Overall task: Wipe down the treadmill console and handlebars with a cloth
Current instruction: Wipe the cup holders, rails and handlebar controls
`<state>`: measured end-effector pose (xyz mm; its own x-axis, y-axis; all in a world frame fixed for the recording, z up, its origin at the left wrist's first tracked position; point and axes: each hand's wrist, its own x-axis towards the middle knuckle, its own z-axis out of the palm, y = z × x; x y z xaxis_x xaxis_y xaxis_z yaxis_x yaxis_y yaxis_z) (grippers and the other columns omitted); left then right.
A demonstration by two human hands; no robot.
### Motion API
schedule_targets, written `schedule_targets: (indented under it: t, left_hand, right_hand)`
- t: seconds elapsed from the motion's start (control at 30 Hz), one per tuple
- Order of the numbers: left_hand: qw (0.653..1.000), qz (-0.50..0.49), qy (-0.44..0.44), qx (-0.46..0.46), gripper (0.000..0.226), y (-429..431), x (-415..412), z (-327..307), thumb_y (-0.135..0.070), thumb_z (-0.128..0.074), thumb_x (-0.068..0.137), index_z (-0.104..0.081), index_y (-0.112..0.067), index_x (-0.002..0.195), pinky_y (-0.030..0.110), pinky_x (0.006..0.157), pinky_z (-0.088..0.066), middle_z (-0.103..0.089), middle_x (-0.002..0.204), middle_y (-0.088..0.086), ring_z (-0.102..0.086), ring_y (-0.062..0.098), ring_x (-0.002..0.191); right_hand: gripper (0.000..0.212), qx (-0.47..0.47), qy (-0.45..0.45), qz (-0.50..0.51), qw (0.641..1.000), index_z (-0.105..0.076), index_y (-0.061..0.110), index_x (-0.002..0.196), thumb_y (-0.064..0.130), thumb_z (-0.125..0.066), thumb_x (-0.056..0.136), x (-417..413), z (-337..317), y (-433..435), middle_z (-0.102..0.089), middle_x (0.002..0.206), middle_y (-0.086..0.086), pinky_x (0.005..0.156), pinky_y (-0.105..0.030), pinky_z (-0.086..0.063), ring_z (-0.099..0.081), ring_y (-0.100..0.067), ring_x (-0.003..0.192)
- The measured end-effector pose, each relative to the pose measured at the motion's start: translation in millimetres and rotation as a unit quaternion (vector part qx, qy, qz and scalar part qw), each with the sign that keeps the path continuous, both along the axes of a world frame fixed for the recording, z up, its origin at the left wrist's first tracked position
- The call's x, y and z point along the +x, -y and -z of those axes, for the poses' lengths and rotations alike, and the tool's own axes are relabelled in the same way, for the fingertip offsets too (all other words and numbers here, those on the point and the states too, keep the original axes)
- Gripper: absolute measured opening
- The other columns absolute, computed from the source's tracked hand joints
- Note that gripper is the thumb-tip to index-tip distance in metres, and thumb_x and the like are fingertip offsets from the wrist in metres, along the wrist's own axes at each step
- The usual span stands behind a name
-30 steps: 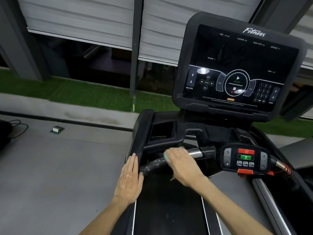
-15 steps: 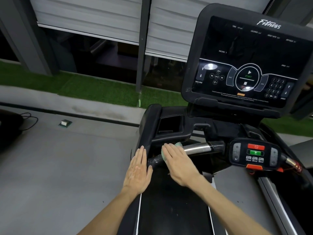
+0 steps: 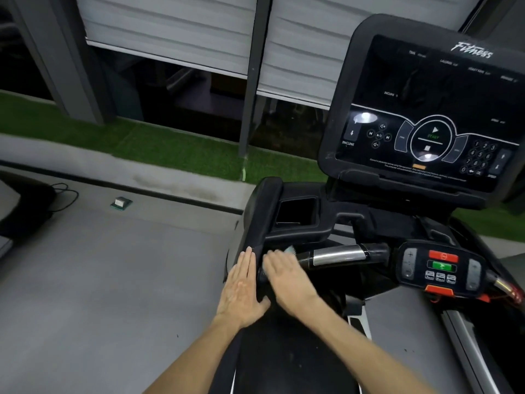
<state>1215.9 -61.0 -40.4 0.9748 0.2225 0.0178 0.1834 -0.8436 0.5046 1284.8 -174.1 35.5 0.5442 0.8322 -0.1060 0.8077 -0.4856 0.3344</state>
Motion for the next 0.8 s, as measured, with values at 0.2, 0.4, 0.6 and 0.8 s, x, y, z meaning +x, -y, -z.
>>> schedule_targets:
  t: [0.2, 0.4, 0.6, 0.8]
  left_hand:
    - [1.0, 0.003, 0.009, -0.001, 0.108, -1.9, -1.2, -1.8, -0.043, -0.06, 0.086, 0.026, -0.014, 0.144, 0.032, 0.124, 0.0, 0.028, 0.155, -0.001, 0.023, 0.012, 0.146]
    - [1.0, -0.015, 0.009, -0.003, 0.109, 0.5, 2.6, 3.1, -0.04, -0.062, 0.085, 0.023, -0.014, 0.149, 0.035, 0.124, -0.004, 0.024, 0.16, 0.0, 0.02, 0.013, 0.148]
    - [1.0, 0.001, 0.001, 0.007, 0.105, -0.3, 2.0, 9.3, -0.048, -0.056, 0.088, 0.022, -0.012, 0.147, 0.033, 0.124, 0.001, 0.025, 0.158, 0.001, 0.022, 0.014, 0.148]
    - [1.0, 0.001, 0.002, 0.004, 0.11, -2.5, 1.5, 4.7, -0.04, -0.061, 0.085, 0.028, -0.014, 0.144, 0.033, 0.124, 0.0, 0.029, 0.157, 0.0, 0.024, 0.013, 0.147]
  right_hand:
    - [0.08, 0.031, -0.022, -0.021, 0.999, -0.031, 0.003, 0.148, 0.018, -0.07, 0.079, 10.3, 0.3, 17.7, -0.038, 0.149, -0.014, 0.116, -0.039, -0.023, -0.035, -0.028, 0.139]
    - [0.067, 0.088, 0.002, 0.053, 0.995, -0.063, 0.015, 0.126, 0.032, -0.086, 0.065, 20.0, -3.0, 41.4, -0.059, 0.13, -0.018, 0.099, -0.045, -0.046, -0.059, -0.032, 0.118]
    - [0.07, 0.018, 0.027, 0.013, 0.999, -0.036, 0.0, 0.143, 0.019, -0.066, 0.083, -12.5, 21.2, -8.0, -0.043, 0.142, -0.019, 0.116, -0.046, -0.027, -0.037, -0.034, 0.135]
    - [0.081, 0.053, -0.017, -0.011, 0.998, -0.062, 0.01, 0.127, 0.022, -0.088, 0.051, 11.1, -1.2, 38.0, -0.062, 0.129, -0.011, 0.105, -0.04, -0.043, -0.058, -0.027, 0.12]
